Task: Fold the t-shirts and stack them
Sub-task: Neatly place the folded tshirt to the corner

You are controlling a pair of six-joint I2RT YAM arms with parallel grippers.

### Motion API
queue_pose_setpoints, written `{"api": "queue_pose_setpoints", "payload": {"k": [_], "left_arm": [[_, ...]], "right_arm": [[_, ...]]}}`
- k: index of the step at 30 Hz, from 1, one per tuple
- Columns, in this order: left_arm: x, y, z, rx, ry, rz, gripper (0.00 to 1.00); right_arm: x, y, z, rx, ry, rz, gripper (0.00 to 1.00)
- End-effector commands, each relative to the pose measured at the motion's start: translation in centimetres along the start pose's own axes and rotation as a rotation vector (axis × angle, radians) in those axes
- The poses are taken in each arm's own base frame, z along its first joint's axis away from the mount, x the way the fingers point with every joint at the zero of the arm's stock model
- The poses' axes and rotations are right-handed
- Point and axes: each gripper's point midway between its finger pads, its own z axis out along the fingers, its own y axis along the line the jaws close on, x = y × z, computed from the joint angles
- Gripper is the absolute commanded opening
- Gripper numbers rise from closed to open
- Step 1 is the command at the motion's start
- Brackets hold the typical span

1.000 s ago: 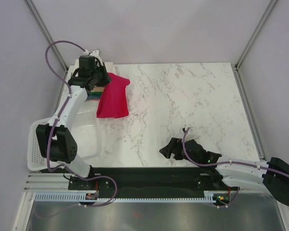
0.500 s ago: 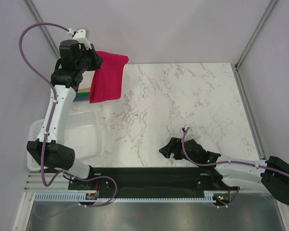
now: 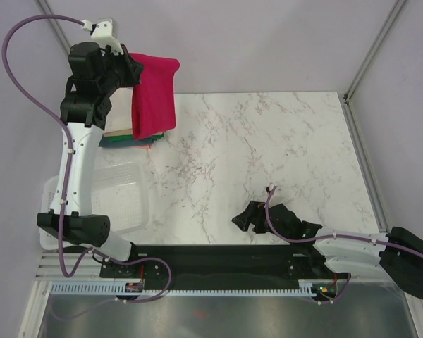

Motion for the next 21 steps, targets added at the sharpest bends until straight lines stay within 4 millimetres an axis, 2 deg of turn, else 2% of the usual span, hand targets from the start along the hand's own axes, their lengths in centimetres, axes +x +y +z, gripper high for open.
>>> {"api": "queue_pose_setpoints", "payload": {"k": [1,8,13,19,20,21], "left_arm": [[-3.1,0.1,-0.4,0.002,-0.081,0.058,0.02],[-3.8,0.6,0.4,0.021,-0.089,0.077,0.02],[-3.1,1.3,2.0,0.040,-0.062,0.078,0.02],[-1.3,3.7,4.7,0.033,-0.007,0.055,0.02],[-1.4,5.2,4.8,0.011,-0.008,0.049,0.02],[-0.4,6.2,5.9,0.002,0.019,0.037,0.02]], "right_arm": [[0.6,-0.6,0.0,0.016,0.020,-0.013,0.90],[0.7,-0.7,-0.1,0.017,0.023,-0.014,0.90],[0.8,-0.7,0.0,0.019,0.030,-0.016,0.90],[1.1,-0.6,0.2,0.015,0.048,-0.026,0.90],[1.1,-0.5,0.2,0.014,0.050,-0.028,0.90],[1.3,-0.6,0.3,0.015,0.058,-0.032,0.90]]}}
